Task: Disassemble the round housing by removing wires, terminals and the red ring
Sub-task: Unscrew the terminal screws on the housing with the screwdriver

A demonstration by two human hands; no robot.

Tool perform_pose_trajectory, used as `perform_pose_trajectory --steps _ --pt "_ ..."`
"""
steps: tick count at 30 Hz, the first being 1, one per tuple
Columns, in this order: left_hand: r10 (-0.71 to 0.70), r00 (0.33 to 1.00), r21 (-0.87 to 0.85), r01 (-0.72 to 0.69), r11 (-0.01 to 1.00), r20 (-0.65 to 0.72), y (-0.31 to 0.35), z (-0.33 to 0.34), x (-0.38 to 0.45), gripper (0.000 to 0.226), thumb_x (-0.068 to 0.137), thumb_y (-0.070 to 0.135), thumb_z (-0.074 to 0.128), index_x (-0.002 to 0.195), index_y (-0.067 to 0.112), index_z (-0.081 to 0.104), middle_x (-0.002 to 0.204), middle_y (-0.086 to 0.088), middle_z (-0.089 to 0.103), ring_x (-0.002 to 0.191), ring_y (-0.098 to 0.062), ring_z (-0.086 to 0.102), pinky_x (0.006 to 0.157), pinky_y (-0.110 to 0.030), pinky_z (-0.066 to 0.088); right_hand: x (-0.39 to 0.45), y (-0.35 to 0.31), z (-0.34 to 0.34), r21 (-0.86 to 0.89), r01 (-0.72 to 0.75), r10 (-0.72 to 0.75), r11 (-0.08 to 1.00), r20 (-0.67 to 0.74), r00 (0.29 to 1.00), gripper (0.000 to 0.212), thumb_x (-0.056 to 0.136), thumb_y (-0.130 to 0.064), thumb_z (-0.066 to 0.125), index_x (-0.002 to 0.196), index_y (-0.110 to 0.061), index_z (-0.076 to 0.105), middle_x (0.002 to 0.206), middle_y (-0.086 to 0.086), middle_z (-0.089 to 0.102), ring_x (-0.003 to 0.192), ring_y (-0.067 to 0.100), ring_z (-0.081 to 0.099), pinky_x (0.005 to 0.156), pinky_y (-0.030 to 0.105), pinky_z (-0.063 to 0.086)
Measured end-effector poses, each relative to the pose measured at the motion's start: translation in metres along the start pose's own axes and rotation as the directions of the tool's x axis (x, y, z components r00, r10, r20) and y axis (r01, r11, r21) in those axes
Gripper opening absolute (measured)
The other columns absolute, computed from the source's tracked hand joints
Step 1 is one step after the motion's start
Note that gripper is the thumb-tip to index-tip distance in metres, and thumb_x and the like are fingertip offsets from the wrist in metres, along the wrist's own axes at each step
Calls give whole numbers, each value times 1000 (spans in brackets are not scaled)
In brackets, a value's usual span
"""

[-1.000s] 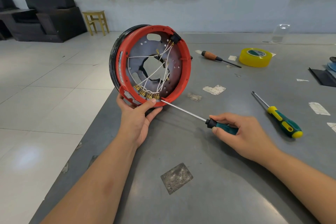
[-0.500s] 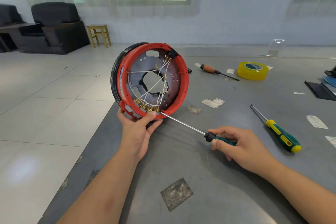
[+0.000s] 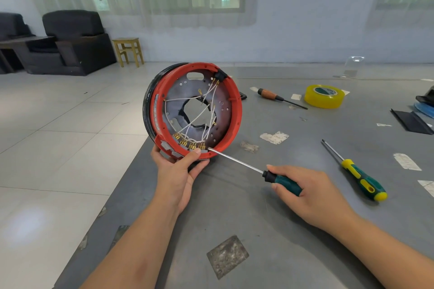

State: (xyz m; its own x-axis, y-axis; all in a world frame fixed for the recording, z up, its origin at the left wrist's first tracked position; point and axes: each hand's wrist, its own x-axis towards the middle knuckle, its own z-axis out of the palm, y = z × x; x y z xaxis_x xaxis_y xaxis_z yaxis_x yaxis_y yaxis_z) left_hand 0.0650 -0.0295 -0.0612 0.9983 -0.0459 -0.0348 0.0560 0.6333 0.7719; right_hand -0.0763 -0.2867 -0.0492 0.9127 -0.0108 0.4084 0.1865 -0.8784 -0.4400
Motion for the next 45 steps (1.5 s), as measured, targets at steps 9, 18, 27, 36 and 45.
perform_pose_trajectory --steps 9,18,27,36,45 --pt "-15 999 -33 16 999 29 1 -3 2 77 85 -12 73 140 31 42 135 -26 63 107 -42 74 84 -53 62 0 8 -1 132 -44 54 990 -73 996 39 82 -14 81 112 -37 77 99 -32 72 92 -8 66 78 6 44" --pt "-46 993 52 41 998 104 6 -4 1 52 89 -9 69 132 19 58 108 -17 72 100 -39 75 85 -53 63 1 16 -5 201 -31 43 979 -52 998 39 83 -14 81 113 -37 78 98 -30 73 93 2 70 77 14 52" --pt "-102 986 112 88 990 129 10 -2 -2 51 93 -6 66 139 13 56 100 -8 75 98 -36 75 79 -46 64 7 27 -13 244 -43 43 969 5 999 39 83 -12 82 113 -37 78 96 -27 75 84 10 71 72 21 56" --pt "-91 990 80 83 993 106 9 1 -6 51 95 -5 65 141 13 54 105 -11 75 96 -33 76 80 -44 64 1 26 -4 264 -5 -3 964 32 999 35 88 -16 79 117 -35 75 104 -30 73 99 -5 69 81 5 44" --pt "-103 994 -6 103 995 24 2 8 -9 47 93 -4 68 136 10 54 107 -18 73 87 -30 76 77 -43 64 2 18 11 282 42 -45 958 2 999 35 90 -18 76 121 -34 73 108 -31 72 101 -5 68 83 5 44"
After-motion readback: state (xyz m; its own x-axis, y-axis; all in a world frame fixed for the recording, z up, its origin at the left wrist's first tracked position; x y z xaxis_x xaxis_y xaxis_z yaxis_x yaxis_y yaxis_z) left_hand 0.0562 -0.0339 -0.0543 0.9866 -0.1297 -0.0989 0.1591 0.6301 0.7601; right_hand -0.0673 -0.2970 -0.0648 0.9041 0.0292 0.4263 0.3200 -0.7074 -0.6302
